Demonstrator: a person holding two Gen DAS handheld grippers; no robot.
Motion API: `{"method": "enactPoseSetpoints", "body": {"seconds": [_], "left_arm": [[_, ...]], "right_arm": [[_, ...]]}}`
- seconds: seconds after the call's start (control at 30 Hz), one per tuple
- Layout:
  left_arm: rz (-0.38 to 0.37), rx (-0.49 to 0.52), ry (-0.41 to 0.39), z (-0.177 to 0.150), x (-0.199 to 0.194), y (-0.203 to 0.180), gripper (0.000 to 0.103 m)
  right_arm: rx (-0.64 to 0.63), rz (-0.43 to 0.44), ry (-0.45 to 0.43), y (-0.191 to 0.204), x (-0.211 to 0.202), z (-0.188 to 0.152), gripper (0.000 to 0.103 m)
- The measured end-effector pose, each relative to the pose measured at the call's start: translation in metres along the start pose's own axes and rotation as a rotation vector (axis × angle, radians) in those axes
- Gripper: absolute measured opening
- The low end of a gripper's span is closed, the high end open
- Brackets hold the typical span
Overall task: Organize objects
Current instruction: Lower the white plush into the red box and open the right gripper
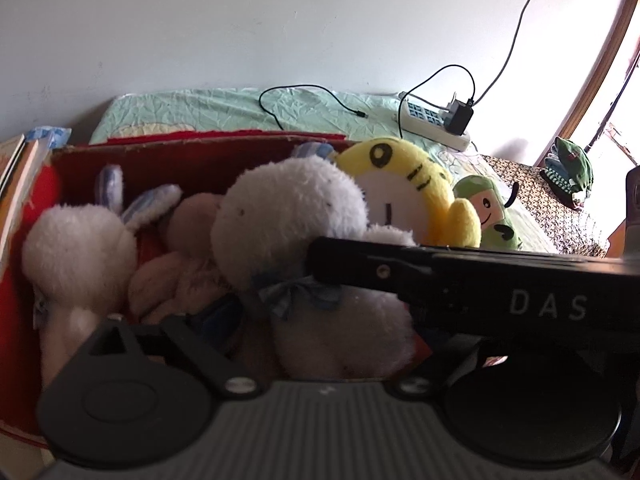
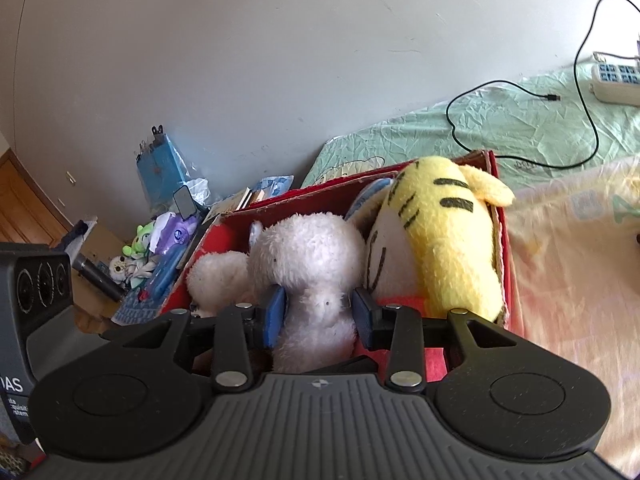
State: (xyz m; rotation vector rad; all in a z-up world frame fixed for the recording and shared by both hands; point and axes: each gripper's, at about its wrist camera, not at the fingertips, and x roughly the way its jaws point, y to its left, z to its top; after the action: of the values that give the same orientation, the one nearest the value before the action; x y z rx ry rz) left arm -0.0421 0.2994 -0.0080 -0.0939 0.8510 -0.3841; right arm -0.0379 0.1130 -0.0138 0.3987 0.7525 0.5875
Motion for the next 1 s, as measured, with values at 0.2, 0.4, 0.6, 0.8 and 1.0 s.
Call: {"method": "enactPoseSetpoints", "body": {"seconds": [0.2, 0.4, 0.6, 0.8, 1.0], "left_arm": [[0.056, 0.019, 0.006, -0.001, -0.006, -0.007, 0.096], [0.105, 0.0, 0.03, 0.0, -0.01, -0.01, 0.1], [0.146, 0.022, 0.024, -0.001, -0.019, -0.019, 0.1], [0.179, 0.028, 0.013, -0.003, -0.028, -0.026, 0.1], [0.235, 0.035, -0.006, -0.004, -0.04, -0.033, 0.1]], "right_arm": [[0.091, 0.026, 0.01, -0.008, -0.007, -0.002, 0.04], [0.084, 0.011, -0.019, -0.004, -0.02, -0.005, 0.042], [0.086, 0.01, -0.039, -0.004, -0.028, -0.01, 0.045], [0.083, 0.003, -0.053, -0.002, -0.035, -0.016, 0.047], [0.076, 0.001, -0.087, 0.003, -0.046, -0.02, 0.054]]}}
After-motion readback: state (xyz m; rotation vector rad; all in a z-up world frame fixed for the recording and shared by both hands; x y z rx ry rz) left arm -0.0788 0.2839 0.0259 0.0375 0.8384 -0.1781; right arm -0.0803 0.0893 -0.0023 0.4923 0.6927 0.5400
